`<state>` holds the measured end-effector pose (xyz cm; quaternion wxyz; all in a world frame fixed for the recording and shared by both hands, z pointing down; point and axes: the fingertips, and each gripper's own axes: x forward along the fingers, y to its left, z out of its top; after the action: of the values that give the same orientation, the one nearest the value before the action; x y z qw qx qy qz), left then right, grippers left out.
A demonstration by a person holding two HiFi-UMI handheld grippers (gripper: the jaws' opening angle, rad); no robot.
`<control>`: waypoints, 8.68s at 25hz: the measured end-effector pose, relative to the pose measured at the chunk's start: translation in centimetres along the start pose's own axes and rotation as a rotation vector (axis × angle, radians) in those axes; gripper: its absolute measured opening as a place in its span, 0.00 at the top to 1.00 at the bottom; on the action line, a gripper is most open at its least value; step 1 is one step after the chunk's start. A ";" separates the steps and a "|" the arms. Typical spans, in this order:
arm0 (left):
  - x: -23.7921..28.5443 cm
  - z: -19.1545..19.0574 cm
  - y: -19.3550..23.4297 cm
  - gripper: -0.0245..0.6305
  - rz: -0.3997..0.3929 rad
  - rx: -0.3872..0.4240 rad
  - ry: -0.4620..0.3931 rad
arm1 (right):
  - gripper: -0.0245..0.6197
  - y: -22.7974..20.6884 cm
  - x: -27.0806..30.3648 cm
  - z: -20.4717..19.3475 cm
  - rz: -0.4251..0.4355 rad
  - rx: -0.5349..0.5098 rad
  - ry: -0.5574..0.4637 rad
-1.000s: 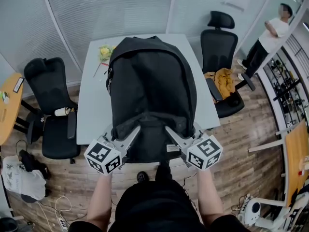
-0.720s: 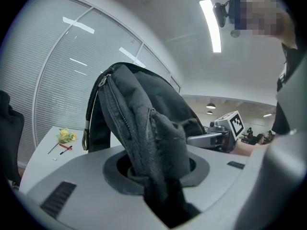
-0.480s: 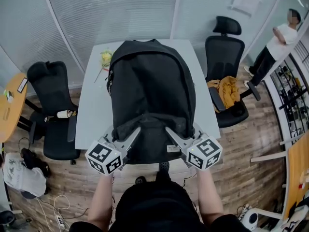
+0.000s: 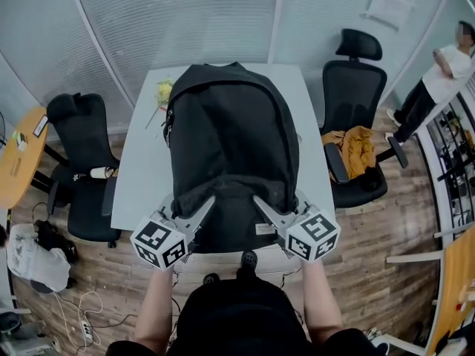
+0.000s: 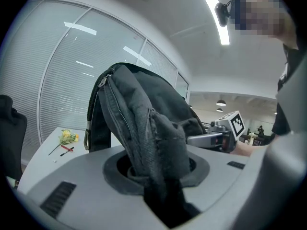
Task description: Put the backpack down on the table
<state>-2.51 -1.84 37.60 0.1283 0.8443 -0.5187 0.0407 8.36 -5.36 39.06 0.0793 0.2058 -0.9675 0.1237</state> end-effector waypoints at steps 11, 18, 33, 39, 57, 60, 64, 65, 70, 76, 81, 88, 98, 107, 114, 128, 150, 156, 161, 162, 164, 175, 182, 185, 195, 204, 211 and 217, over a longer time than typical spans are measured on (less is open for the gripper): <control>3.3 -1.0 -1.0 0.76 0.053 -0.044 0.010 | 0.70 -3.7 -0.7 -0.8 0.057 0.007 0.038; 3.1 -1.9 -1.0 0.76 0.085 -0.067 0.028 | 0.71 -3.6 -0.5 -1.7 0.084 0.020 0.059; 4.0 -1.8 1.3 0.75 0.056 -0.091 0.026 | 0.72 -4.4 1.5 -1.3 0.054 0.020 0.082; 4.9 -1.0 3.9 0.75 0.023 -0.098 0.022 | 0.72 -5.0 3.7 -0.2 0.015 0.014 0.092; 9.9 1.4 13.0 0.75 -0.112 -0.101 0.039 | 0.74 -9.1 11.2 2.5 -0.130 0.029 0.099; 10.8 1.0 14.1 0.75 -0.137 -0.108 0.052 | 0.74 -9.7 12.1 2.1 -0.156 0.045 0.107; 11.5 -0.1 15.4 0.75 -0.172 -0.128 0.078 | 0.74 -10.2 13.2 1.0 -0.184 0.073 0.125; 11.7 -0.5 15.7 0.75 -0.179 -0.133 0.085 | 0.74 -10.3 13.4 0.7 -0.190 0.080 0.130; 12.6 -2.2 16.6 0.75 -0.199 -0.161 0.123 | 0.75 -11.0 14.2 -0.9 -0.211 0.116 0.161; 13.7 -4.1 17.1 0.75 -0.196 -0.193 0.178 | 0.75 -12.0 14.8 -2.8 -0.207 0.164 0.193; 14.3 -5.5 17.9 0.75 -0.186 -0.227 0.209 | 0.75 -12.7 15.6 -4.1 -0.192 0.193 0.223; 15.2 -7.1 18.6 0.75 -0.171 -0.263 0.239 | 0.76 -13.8 16.5 -5.6 -0.171 0.227 0.257; 16.4 -9.4 19.5 0.75 -0.163 -0.315 0.292 | 0.76 -15.1 17.3 -7.8 -0.163 0.281 0.300; 16.7 -12.0 20.3 0.74 -0.140 -0.360 0.347 | 0.76 -15.5 18.2 -10.1 -0.162 0.317 0.359; 16.7 -13.7 21.1 0.73 -0.128 -0.383 0.389 | 0.75 -15.5 18.8 -11.6 -0.167 0.346 0.400; 17.3 -14.7 21.8 0.70 -0.153 -0.456 0.402 | 0.68 -16.8 19.2 -12.7 -0.187 0.363 0.426; 17.1 -15.5 22.4 0.62 -0.135 -0.507 0.414 | 0.51 -18.0 18.1 -13.8 -0.272 0.382 0.460; 16.3 -15.6 22.8 0.59 -0.126 -0.492 0.412 | 0.44 -18.1 17.6 -13.9 -0.297 0.377 0.471; 16.3 -15.5 23.0 0.56 -0.112 -0.495 0.409 | 0.41 -18.4 17.2 -13.8 -0.315 0.373 0.477; 16.3 -15.5 23.0 0.56 -0.110 -0.492 0.412 | 0.41 -18.5 17.1 -13.8 -0.319 0.372 0.478; 16.2 -15.5 23.0 0.55 -0.108 -0.487 0.418 | 0.40 -18.4 17.1 -13.8 -0.323 0.369 0.479; 15.5 -15.2 23.7 0.53 -0.072 -0.471 0.417 | 0.37 -18.5 16.2 -13.5 -0.350 0.350 0.484; 15.0 -15.1 23.8 0.51 -0.068 -0.460 0.415 | 0.34 -18.4 15.9 -13.4 -0.368 0.340 0.484; 14.7 -14.9 23.9 0.51 -0.065 -0.464 0.406 | 0.34 -18.3 15.9 -13.2 -0.374 0.340 0.485; 14.4 -15.0 24.4 0.51 -0.052 -0.467 0.399 | 0.34 -18.1 14.9 -13.4 -0.413 0.350 0.478; 13.9 -15.0 24.5 0.51 -0.044 -0.453 0.408 | 0.34 -17.3 13.9 -13.4 -0.441 0.352 0.459; 12.9 -14.6 25.0 0.51 0.001 -0.440 0.406 | 0.35 -17.0 13.2 -13.2 -0.415 0.347 0.459; 11.1 -13.7 24.5 0.52 0.056 -0.421 0.379 | 0.35 -16.3 12.8 -13.2 -0.383 0.334 0.451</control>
<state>-18.30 -18.40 57.32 0.3943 0.7617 -0.5057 0.0928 4.98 -21.09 57.64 0.2782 0.3616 -0.8357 0.3057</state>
